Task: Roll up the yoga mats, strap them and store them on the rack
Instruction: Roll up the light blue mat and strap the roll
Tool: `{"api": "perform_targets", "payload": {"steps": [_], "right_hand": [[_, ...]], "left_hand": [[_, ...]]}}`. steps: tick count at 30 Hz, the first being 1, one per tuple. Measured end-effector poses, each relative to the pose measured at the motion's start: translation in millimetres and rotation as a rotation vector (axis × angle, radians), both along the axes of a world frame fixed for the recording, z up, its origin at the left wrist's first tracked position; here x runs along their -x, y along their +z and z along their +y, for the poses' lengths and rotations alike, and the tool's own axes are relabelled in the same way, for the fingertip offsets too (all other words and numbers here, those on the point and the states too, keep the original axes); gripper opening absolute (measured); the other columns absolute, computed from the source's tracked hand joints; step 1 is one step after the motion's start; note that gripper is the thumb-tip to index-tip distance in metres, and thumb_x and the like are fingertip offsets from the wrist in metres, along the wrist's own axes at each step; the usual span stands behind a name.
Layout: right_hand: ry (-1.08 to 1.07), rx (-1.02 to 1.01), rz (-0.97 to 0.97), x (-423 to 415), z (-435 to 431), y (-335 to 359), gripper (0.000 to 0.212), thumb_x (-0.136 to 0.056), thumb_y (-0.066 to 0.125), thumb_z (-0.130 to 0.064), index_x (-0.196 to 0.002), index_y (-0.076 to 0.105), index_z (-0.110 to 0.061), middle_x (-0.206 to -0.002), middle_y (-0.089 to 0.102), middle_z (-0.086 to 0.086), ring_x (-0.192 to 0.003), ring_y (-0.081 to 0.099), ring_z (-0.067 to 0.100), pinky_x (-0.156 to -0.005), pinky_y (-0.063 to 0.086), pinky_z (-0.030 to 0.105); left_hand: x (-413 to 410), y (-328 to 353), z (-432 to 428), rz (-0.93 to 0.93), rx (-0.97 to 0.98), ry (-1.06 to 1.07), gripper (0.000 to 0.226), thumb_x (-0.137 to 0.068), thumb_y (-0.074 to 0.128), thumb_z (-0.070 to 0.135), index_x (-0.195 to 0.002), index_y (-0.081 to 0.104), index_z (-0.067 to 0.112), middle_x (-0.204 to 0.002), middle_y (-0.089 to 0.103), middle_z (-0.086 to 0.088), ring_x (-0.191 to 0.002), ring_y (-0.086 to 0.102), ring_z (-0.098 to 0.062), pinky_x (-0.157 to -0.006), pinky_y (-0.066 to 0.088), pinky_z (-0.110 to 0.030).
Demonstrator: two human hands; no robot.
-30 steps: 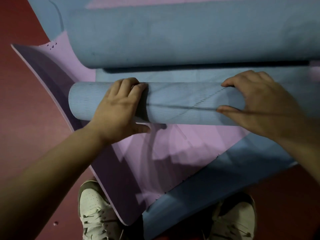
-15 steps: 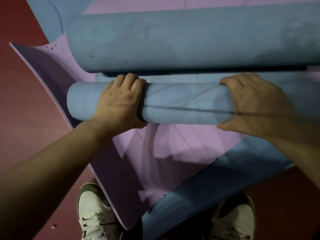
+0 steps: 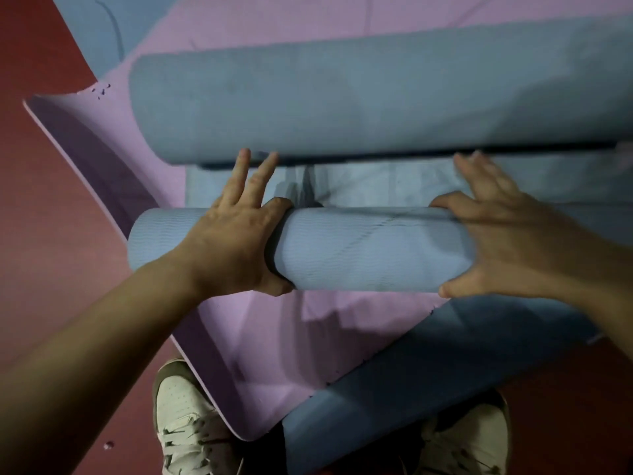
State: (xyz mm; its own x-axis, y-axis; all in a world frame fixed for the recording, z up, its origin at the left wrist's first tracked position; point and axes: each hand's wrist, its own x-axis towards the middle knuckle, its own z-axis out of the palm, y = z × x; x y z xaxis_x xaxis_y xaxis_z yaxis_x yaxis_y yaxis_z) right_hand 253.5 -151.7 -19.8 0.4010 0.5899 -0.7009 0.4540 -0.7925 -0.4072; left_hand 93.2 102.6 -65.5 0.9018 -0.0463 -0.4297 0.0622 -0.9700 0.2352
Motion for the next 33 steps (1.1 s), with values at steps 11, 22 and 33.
{"api": "perform_targets", "payload": {"steps": [11,22,33], "right_hand": [[0.061,-0.099,-0.356,19.2,-48.1,-29.2,0.102,-0.039,0.082,-0.063,-0.125,0.045,-0.023,-0.114,0.04,-0.006,-0.109,0.038,0.017,-0.092,0.04,0.036],[0.017,-0.144,-0.392,6.4,-42.2,-32.5,0.109,-0.04,0.049,-0.079,-0.132,0.056,-0.021,-0.163,0.01,0.01,-0.15,0.003,0.023,-0.116,0.009,0.031],[-0.024,-0.184,-0.398,4.7,-45.5,-34.0,0.101,-0.052,0.056,-0.077,-0.138,0.052,-0.023,-0.135,0.043,0.004,-0.125,0.032,0.023,-0.107,0.033,0.039]], "left_hand": [[-1.1,-3.2,3.9,-0.088,0.016,0.014,0.109,-0.04,0.066,0.08,-0.127,0.05,0.017,-0.121,0.043,-0.012,-0.106,0.043,-0.032,-0.095,0.042,-0.048],[-14.0,0.3,12.8,-0.079,0.048,0.009,0.109,-0.051,0.056,0.08,-0.14,0.053,0.016,-0.159,0.022,-0.019,-0.147,0.019,-0.041,-0.117,0.022,-0.056],[-9.1,-2.3,0.5,-0.184,-0.004,0.016,0.108,-0.051,0.063,0.081,-0.132,0.053,0.011,-0.111,0.054,-0.007,-0.1,0.054,-0.029,-0.091,0.05,-0.045]]}}
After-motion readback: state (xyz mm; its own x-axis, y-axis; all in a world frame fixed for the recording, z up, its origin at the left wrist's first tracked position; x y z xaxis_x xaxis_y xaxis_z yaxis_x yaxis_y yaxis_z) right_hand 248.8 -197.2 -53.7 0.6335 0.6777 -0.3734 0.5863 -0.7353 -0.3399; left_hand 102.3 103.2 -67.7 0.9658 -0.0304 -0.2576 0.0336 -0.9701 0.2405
